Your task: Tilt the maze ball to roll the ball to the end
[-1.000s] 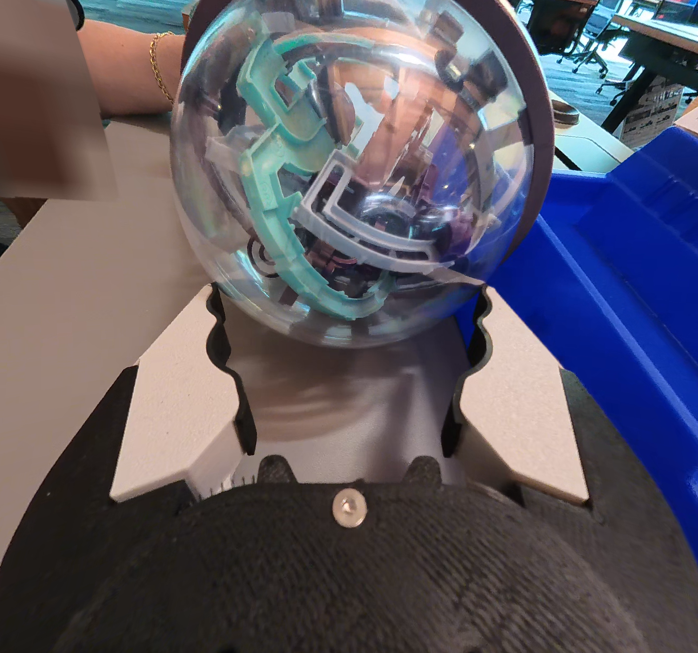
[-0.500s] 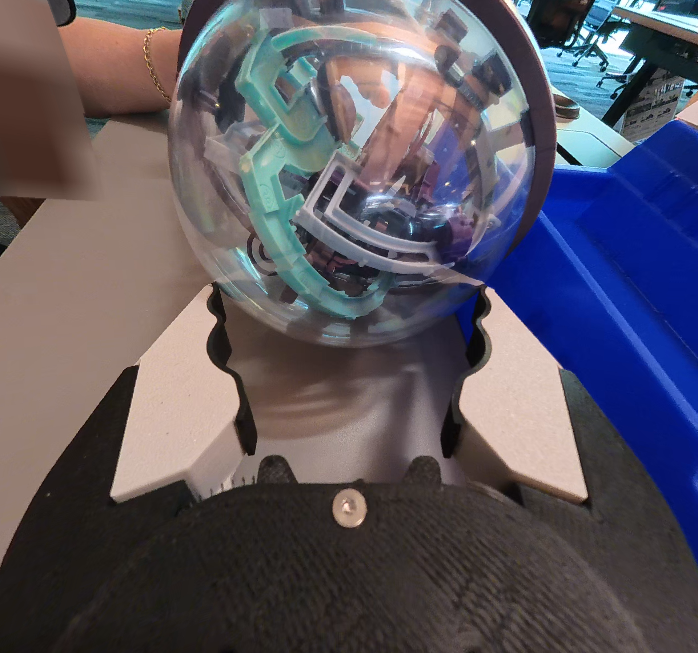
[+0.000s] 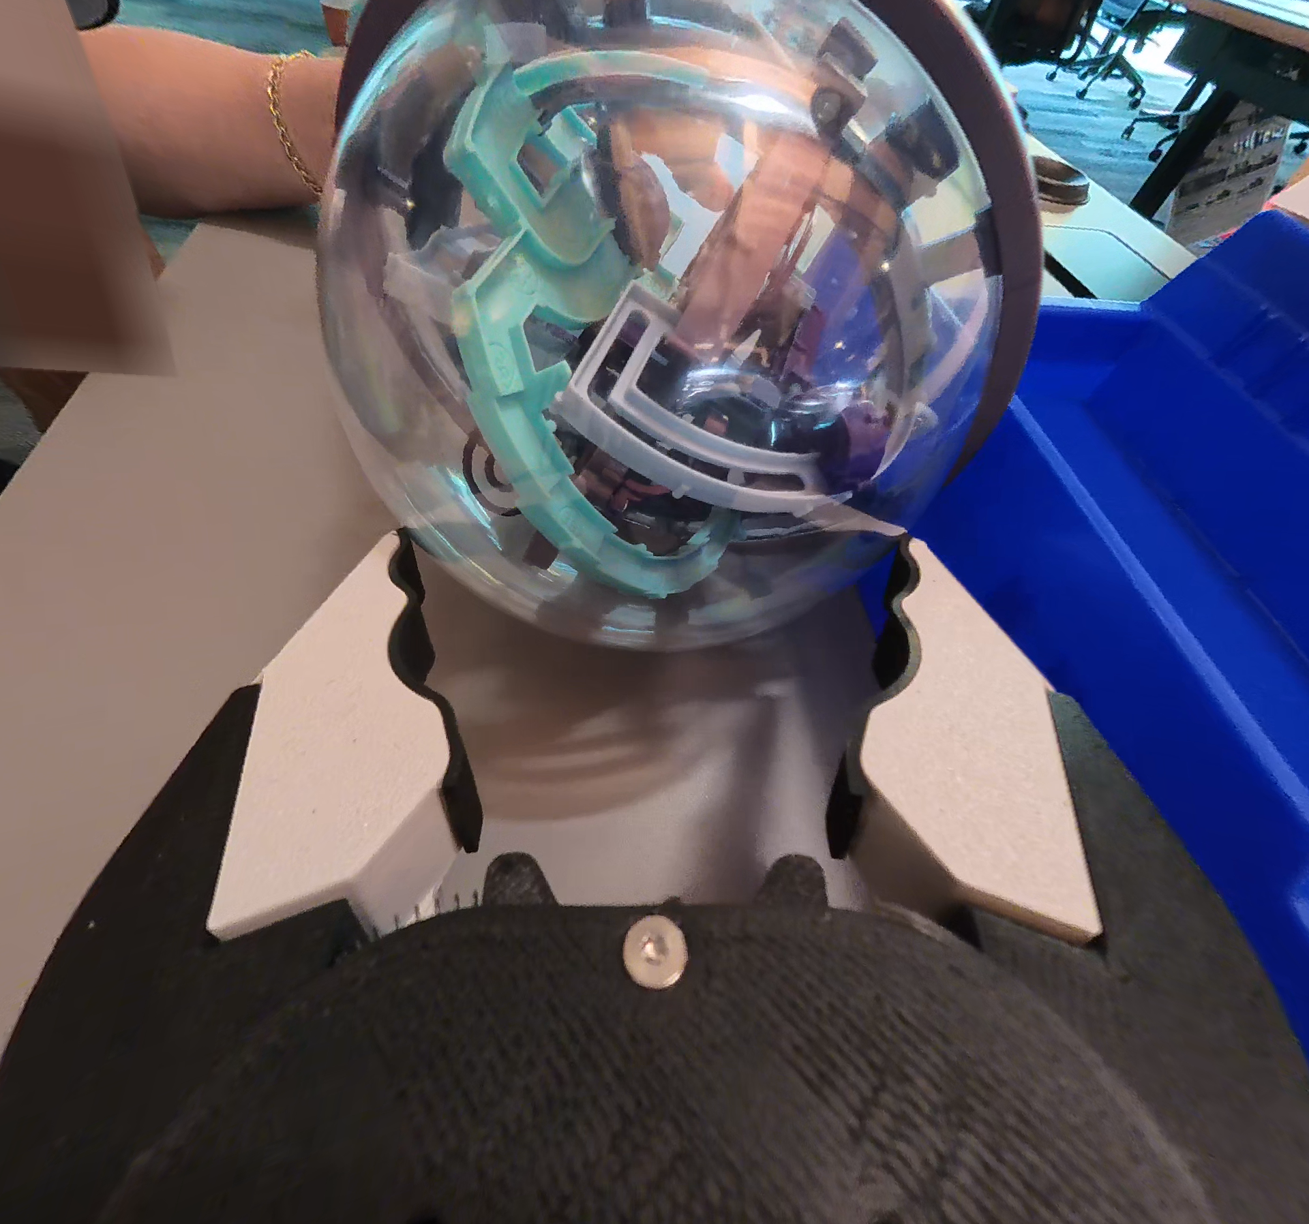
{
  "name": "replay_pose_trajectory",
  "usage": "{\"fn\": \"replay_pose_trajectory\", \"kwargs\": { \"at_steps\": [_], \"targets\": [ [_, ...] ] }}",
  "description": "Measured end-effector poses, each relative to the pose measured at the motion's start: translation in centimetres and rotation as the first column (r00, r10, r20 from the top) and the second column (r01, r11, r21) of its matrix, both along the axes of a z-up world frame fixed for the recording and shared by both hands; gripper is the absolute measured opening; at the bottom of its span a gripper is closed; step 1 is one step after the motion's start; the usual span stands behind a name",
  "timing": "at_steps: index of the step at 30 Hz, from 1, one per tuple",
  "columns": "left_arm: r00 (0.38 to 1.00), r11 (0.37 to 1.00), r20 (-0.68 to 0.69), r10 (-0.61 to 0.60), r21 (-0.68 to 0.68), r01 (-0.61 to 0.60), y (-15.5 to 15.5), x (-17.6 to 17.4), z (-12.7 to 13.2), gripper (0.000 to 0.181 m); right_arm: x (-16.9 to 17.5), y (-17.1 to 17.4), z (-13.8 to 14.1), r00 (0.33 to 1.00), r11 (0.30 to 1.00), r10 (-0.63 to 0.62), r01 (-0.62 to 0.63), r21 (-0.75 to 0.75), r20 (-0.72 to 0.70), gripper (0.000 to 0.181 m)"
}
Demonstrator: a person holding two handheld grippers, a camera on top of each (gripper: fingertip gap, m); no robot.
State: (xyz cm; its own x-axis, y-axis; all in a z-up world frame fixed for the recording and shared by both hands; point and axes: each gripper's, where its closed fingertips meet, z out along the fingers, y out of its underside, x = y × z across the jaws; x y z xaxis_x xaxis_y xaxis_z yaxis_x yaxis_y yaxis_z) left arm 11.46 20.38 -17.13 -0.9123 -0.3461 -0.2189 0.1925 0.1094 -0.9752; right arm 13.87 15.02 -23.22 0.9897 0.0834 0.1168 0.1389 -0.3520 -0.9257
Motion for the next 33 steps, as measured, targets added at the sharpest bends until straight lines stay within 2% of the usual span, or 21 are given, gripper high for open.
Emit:
{"fn": "replay_pose_trajectory", "kwargs": {
  "at_steps": [6,12,33],
  "targets": [
    [0.999,1.000,0.039,-0.011,0.005,0.011,0.2,-0.1,-0.2,0.108,0.2,0.0,0.1,0.998,1.000,-0.006,0.006,-0.002,0.057,0.127],
    [0.999,0.999,0.023,-0.031,-0.020,0.031,0.7,0.2,-0.6,0.109,0.2,0.0,0.8,0.996,1.000,-0.014,0.012,0.020,0.086,0.126],
    [0.998,0.999,-0.057,-0.035,-0.022,0.034,1.1,0.5,-1.0,0.109,0.2,0.0,1.3,0.999,0.998,-0.009,0.007,0.062,0.038,0.126]
  ]
}}
